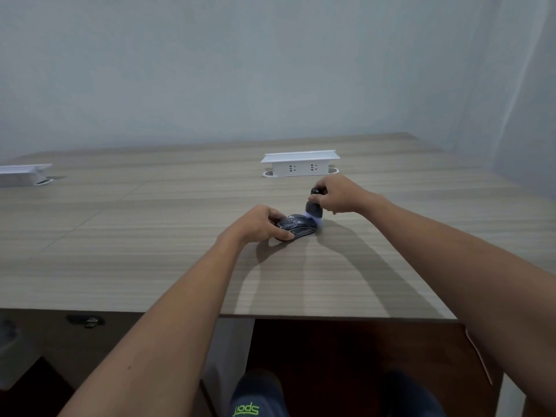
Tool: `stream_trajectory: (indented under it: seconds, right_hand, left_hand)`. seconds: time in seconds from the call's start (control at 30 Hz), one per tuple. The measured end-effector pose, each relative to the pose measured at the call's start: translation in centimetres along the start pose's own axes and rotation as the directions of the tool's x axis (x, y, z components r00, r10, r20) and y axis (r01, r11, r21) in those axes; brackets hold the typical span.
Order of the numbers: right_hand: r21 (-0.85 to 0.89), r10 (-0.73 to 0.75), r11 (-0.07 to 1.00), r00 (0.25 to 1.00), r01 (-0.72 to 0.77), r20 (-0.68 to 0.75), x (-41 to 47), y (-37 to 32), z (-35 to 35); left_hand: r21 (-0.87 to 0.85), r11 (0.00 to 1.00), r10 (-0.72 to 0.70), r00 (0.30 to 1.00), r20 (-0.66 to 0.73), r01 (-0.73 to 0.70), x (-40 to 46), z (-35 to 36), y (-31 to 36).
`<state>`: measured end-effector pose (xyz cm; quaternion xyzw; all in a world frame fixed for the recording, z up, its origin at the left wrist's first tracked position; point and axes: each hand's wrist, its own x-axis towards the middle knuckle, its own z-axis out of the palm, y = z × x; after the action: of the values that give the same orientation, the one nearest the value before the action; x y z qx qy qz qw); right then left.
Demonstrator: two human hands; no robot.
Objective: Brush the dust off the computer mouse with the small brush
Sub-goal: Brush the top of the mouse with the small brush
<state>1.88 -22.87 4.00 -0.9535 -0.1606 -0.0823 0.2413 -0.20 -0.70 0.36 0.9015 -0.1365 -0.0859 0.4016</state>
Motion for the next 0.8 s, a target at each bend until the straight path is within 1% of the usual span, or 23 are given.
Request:
stream_trajectory:
  seconds: [0.1,0.17,0.2,0.33,0.43,0.5,0.67,0.73,0.8]
  right_hand:
    - [0.199,0.011,0.98,0.999,-0.003,-0.039,-0.2,0.1,-0.1]
    - [0.278,0.018,0.961,0.999,-0.006,-0.041,-0.4,0.2,-0.2]
    - [0.268,0.022,0.963,0.999,-0.009,-0.045,-0.5,0.3,-0.2]
    - [0.08,0.063,0.995,0.997,-0.059,-0.046,-1.3,1.3,-0.4]
    - [0.018,0.055,0.998,0.998,-0.055,-0.035,-1.5,1.2,-0.2]
    - [0.046,0.031,0.999,0.999,-0.029,-0.035,-1.5,0.6,-0.1]
    - [0.273,-0.008,0.962,0.999,0.017,-0.033,-1.6,-0.1,-0.6]
    - [0.236,0.005,0.972,0.999,0.004,-0.04,-1.7,0.3,-0.7]
    - [0.1,0.033,0.995,0.999,-0.03,-0.033,-2.0,0.9,-0.8]
  left_hand:
    - [0.003,1.0,-0.001,1.0,-0.003,0.001,0.1,0.0,-0.1]
    - [0.01,1.0,-0.001,1.0,-0.008,0.001,0.1,0.0,-0.2]
    - [0.009,1.0,0.001,1.0,-0.008,-0.001,0.1,0.0,-0.2]
    - [-0.014,1.0,0.009,1.0,-0.005,-0.009,-0.1,0.1,-0.1]
    - [-0.01,1.0,0.013,1.0,-0.004,-0.013,-0.1,0.1,0.0]
    - [0.0,1.0,0.017,1.0,0.006,-0.017,-0.1,0.1,0.0]
    - [0.019,1.0,0.021,1.0,-0.004,-0.021,-0.1,0.1,-0.1]
    - [0.016,1.0,0.022,1.0,-0.005,-0.022,0.0,0.1,-0.1]
    - [0.015,1.0,0.026,1.0,-0.003,-0.026,0.0,0.2,-0.1]
